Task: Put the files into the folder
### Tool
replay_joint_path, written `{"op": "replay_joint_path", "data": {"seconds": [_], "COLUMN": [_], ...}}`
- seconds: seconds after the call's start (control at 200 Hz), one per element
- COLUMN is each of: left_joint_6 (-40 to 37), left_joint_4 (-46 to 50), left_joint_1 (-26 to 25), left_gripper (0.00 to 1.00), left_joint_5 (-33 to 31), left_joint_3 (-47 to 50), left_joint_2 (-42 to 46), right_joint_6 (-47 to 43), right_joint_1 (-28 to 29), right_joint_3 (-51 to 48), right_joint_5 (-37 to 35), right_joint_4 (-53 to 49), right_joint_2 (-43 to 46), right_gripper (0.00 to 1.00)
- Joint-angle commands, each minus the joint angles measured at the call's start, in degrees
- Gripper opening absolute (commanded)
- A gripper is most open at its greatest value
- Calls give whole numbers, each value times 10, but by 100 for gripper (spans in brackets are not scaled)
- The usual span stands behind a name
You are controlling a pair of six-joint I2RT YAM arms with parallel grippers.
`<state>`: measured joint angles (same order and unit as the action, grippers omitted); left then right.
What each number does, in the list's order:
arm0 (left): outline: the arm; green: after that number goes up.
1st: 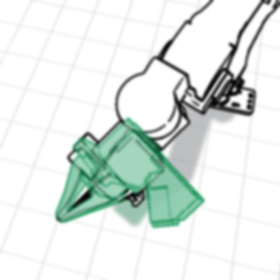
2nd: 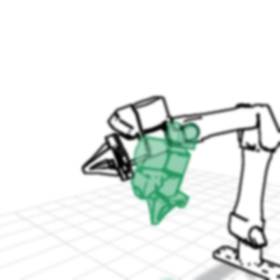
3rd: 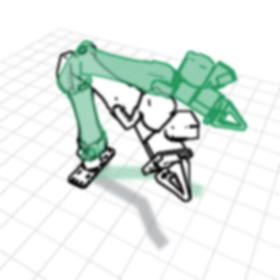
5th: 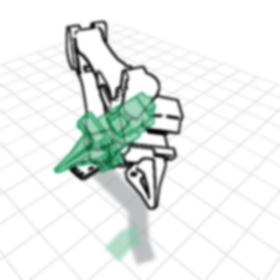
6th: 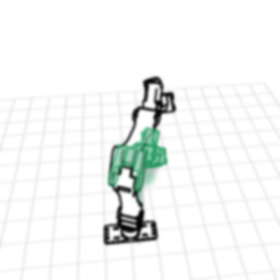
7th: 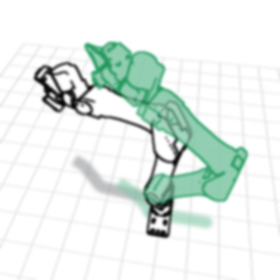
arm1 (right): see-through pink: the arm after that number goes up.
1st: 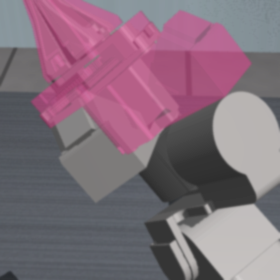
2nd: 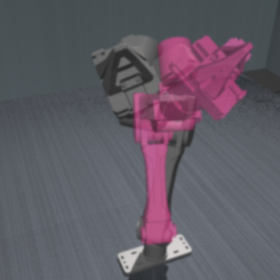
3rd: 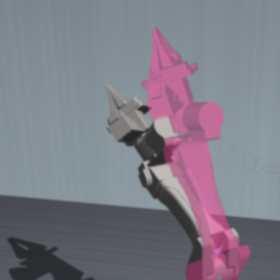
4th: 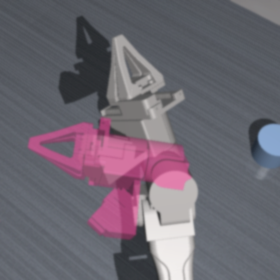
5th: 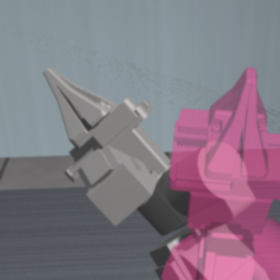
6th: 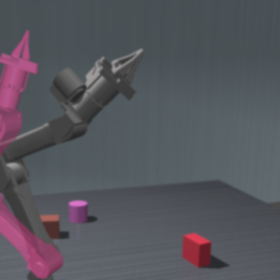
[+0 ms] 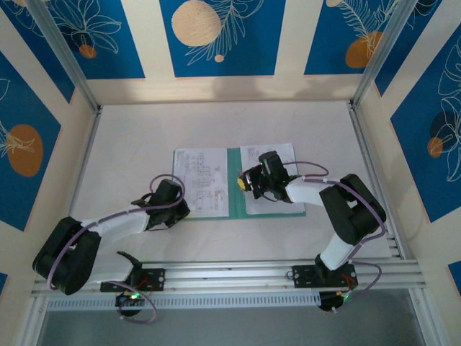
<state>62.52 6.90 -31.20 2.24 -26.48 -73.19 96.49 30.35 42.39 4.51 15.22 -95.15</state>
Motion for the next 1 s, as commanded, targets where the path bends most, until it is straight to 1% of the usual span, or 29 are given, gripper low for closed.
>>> {"op": "replay_joint_path", "data": {"seconds": [0.0,0.22,0.395,0.655,0.995], "left_joint_6": [6,36,55,56,58], "left_joint_4": [21,32,24,24,19], "left_joint_1": [-6,-6,-6,-6,-6], "left_gripper": [6,2,0,0,0], "left_joint_5": [-18,-47,-51,-53,-51], "left_joint_3": [10,26,38,36,37], "left_joint_2": [10,30,35,33,31], "right_joint_6": [-11,-35,-47,-60,-79], "right_joint_1": [-5,-32,-38,-40,-48], "right_joint_3": [1,-40,-60,-70,-73], "right_joint_5": [4,31,44,34,26], "right_joint_4": [-33,-31,-37,-61,-97], "right_joint_2": [-2,-12,-20,-23,-53], "right_gripper": [0,0,0,0,0]}}
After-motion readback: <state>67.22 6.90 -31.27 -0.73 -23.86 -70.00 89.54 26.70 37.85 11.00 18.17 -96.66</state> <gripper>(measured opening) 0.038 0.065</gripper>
